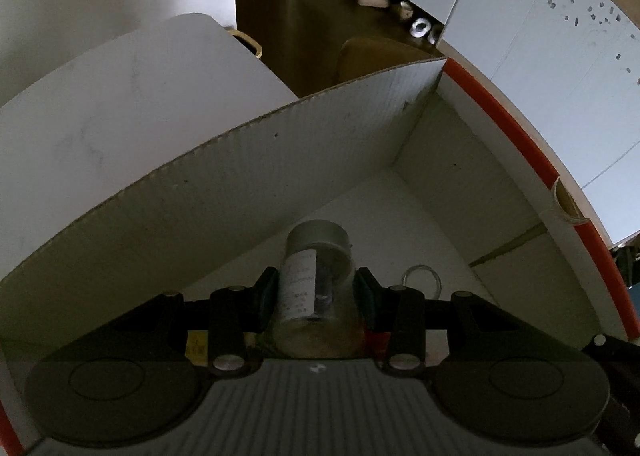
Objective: Organize rigid objects
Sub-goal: 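Lower both items into the box and open both tools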
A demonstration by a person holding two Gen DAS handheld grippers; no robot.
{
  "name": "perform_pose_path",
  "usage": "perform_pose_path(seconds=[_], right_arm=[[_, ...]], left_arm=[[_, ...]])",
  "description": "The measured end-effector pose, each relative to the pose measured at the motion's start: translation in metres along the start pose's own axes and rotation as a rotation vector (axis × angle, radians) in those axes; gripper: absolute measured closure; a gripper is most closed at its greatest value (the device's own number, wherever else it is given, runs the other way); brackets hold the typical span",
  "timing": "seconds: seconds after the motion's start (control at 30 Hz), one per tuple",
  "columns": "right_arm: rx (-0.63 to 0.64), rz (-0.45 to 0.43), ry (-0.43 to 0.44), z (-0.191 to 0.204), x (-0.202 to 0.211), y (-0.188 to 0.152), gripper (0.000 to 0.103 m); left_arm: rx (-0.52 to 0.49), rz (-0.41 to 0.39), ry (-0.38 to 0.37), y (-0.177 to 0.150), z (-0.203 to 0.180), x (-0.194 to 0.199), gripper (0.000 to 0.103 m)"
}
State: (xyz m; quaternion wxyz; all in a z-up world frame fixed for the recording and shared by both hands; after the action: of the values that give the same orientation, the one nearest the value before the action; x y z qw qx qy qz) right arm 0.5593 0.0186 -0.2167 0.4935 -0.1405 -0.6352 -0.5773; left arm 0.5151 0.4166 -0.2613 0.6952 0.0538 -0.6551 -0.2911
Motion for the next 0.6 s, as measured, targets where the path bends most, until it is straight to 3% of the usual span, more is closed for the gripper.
perform_pose_path(seconds=[0.17,0.27,0.6], right_arm=[[-0.019,-0.011,0.0,-0.004,0.006,0.001,0.04],[-0.032,-0.02,0.004,-0.005,0.011,0.002,0.039],[-0.021,-0.07,0.011,0.004,0.036,0.009,0.035]], left_arm=[[0.022,-0.018,-0.007,-0.002,0.001,0.009,0.059],[0.017,-0.039,-0.002,-0.005,0.005,0.019,0.052],[0.03,-0.125,-0.01,-0.016,0.012,0.061,0.051]])
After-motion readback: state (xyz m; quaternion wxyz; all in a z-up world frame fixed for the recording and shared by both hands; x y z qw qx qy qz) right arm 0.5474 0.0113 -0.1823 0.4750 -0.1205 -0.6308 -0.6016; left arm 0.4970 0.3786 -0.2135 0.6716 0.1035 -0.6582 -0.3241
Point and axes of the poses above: each gripper's, at about its wrist camera, not at the fingertips, and x roughly against the way its jaws point, z to its left, y to its top, the point moved 8 cm from there along -x, roughly the way its jaws point, and after that the axes turned 3 degrees about y, right-handed, at the moved point
